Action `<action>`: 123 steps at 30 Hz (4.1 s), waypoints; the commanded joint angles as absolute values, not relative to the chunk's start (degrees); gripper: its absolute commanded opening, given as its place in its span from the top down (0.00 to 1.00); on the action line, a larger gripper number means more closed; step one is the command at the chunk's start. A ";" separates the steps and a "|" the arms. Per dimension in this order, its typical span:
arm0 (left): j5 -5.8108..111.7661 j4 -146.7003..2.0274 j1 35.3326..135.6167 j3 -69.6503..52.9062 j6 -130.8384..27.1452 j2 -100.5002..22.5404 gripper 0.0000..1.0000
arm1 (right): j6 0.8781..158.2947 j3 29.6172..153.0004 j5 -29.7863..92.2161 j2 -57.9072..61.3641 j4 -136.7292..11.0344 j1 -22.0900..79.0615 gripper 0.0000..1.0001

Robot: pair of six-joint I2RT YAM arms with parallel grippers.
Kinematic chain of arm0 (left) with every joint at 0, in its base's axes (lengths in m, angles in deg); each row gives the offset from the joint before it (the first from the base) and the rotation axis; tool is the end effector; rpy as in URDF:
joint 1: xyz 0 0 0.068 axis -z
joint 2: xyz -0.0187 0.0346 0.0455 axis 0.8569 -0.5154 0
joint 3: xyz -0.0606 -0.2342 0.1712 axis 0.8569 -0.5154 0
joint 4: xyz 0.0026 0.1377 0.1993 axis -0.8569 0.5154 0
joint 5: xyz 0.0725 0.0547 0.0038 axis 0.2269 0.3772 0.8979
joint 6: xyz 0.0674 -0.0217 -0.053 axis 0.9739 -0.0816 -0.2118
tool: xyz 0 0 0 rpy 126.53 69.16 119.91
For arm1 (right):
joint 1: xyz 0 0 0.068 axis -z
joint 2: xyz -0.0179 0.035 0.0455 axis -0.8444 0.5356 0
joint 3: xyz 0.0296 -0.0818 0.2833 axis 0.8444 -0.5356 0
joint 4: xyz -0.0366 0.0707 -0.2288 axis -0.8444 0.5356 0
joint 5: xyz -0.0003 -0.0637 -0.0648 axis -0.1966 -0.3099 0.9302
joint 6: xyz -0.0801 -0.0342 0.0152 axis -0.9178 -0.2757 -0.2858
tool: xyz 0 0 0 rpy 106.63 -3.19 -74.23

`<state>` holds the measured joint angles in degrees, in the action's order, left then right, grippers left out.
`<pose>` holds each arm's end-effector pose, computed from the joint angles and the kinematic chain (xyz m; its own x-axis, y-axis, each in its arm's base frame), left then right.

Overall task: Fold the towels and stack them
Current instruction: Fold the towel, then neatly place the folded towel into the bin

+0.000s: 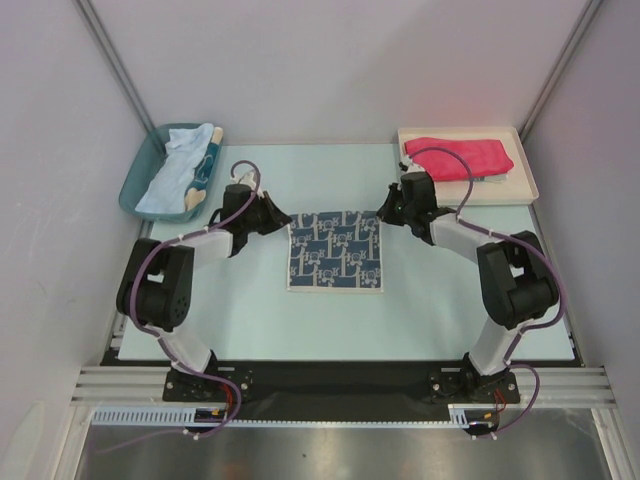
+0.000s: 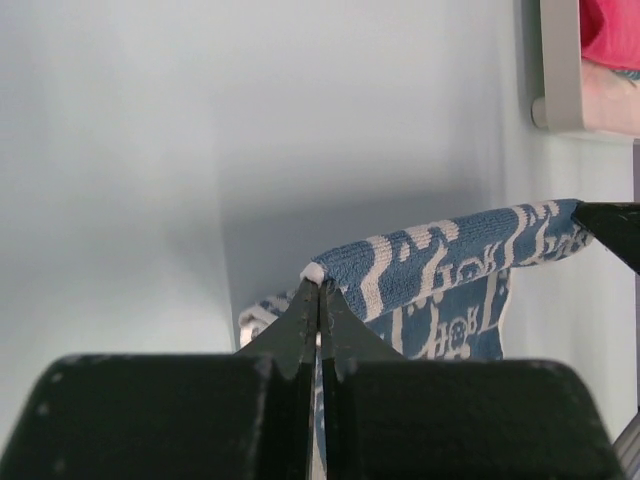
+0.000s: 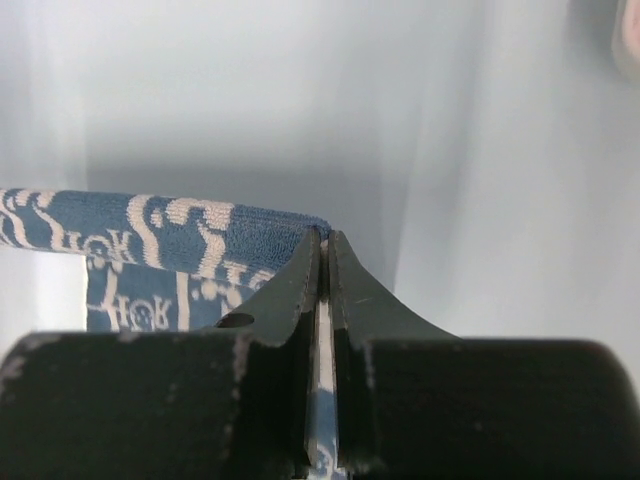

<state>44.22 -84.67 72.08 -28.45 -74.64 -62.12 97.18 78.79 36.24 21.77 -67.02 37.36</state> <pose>0.3721 -0.1104 0.1982 -0.6850 -0.3949 -0.6122 0.0868 0.7901 -0.6068 0.3882 0.1471 0.2192 -0.6406 0.2037 -0.7404 -0.1279 0.9224 0.3644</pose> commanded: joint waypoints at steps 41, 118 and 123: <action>49.20 -87.81 78.22 -52.67 -75.16 -40.57 1.00 | 101.51 54.00 44.39 0.72 -70.65 28.26 1.00; 52.36 -73.76 89.82 -49.00 -77.80 -35.92 0.76 | 108.63 61.90 56.16 18.47 -54.67 16.75 0.90; 52.54 -63.76 89.82 -42.06 -75.96 -28.46 0.76 | 105.56 67.33 63.80 18.38 -48.60 16.48 1.00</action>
